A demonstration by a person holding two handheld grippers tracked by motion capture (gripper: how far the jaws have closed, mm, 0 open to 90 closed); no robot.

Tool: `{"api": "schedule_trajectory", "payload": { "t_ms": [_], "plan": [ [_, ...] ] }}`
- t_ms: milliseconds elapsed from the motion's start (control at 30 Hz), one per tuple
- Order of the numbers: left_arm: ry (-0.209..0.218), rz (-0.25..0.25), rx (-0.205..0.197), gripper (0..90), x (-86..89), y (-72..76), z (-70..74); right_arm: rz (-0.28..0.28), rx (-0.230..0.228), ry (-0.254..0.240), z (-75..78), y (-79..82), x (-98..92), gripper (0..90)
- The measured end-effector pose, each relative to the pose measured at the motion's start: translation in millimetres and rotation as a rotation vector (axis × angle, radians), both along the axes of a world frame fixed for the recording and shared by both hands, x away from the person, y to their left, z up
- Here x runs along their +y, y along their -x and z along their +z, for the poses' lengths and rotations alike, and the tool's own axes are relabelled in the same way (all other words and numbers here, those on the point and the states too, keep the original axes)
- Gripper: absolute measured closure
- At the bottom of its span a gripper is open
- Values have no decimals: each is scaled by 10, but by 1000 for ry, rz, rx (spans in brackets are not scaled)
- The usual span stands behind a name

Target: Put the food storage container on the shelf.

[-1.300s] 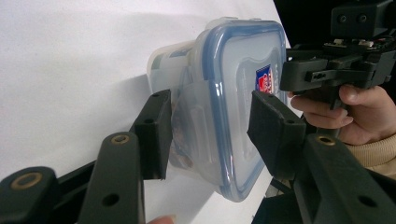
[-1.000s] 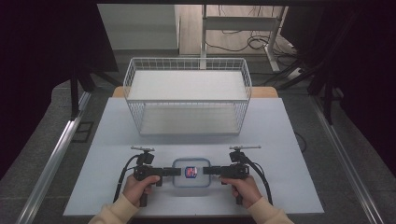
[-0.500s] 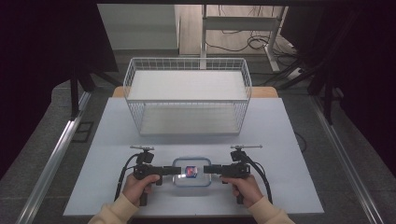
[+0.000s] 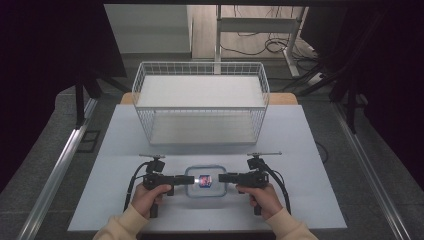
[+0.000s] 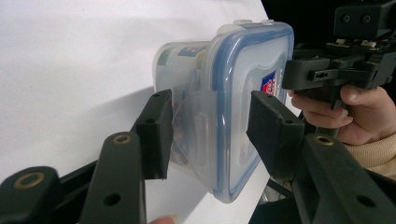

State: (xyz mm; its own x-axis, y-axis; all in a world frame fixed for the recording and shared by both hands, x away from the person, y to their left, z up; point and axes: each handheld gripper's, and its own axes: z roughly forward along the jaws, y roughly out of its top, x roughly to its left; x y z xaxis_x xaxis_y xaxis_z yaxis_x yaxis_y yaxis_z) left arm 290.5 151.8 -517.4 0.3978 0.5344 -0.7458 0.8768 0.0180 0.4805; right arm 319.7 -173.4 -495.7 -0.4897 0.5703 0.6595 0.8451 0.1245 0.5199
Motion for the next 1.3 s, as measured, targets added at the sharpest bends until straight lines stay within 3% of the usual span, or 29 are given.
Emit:
{"api": "schedule_trajectory", "payload": {
  "t_ms": [233,667,1300],
  "plan": [
    [1,-2,-9,519,-7,-54,52,-1,-19,5,59,-40,-1,528],
    [-4,-5,-55,519,-29,-137,287,-3,-71,1,278,-98,-28,527],
    [-10,7,-180,519,51,-378,994,12,-195,3,968,-321,62,527]
  ]
}}
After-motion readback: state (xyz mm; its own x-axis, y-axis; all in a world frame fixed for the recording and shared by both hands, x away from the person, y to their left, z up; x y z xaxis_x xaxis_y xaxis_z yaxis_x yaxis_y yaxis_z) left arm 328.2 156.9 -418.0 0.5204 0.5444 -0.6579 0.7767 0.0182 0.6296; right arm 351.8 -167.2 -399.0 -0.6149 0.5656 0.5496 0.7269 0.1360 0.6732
